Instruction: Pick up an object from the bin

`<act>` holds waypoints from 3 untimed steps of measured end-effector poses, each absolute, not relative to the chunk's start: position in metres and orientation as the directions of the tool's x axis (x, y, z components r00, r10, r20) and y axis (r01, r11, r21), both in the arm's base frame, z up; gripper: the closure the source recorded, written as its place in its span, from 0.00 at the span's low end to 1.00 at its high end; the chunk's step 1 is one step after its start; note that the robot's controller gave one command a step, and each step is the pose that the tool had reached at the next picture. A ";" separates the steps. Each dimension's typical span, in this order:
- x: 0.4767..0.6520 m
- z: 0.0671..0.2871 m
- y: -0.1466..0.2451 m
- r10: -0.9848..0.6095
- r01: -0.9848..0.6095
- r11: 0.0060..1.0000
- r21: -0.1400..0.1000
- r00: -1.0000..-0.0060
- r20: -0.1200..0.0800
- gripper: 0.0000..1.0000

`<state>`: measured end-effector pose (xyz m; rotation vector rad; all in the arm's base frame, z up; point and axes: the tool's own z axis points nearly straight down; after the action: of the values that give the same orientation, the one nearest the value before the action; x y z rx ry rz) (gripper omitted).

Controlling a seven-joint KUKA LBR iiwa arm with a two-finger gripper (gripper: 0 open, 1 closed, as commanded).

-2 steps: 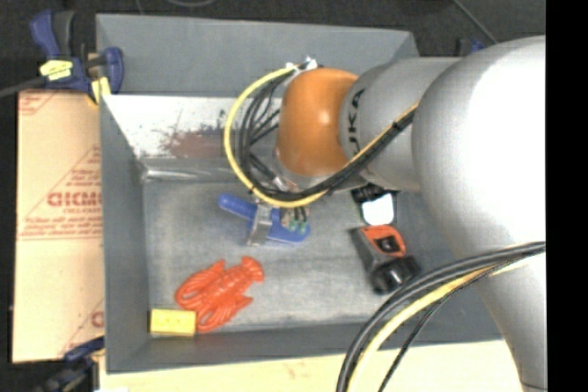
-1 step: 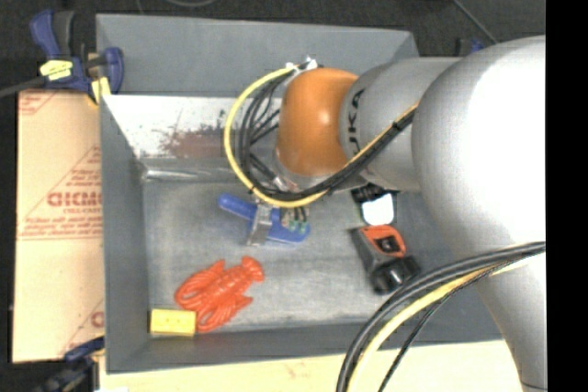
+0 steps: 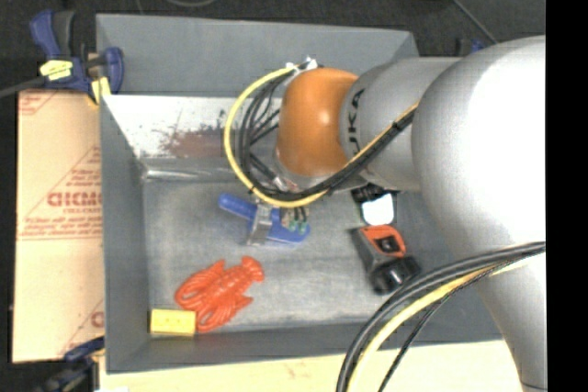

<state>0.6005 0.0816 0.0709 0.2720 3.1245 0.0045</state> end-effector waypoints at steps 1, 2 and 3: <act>0.600 0.071 0.082 0.173 0.173 0.985 0.003 -0.985 -0.005 1.00; 0.565 0.210 0.107 0.158 0.158 0.987 0.002 -0.987 -0.004 1.00; 0.565 0.210 0.107 0.158 0.158 0.987 0.002 -0.987 -0.003 1.00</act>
Offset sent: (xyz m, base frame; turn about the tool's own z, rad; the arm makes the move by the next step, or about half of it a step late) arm -0.0365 0.0259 0.1381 -0.0102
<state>0.5650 0.1073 0.2099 0.2493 3.1288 0.0021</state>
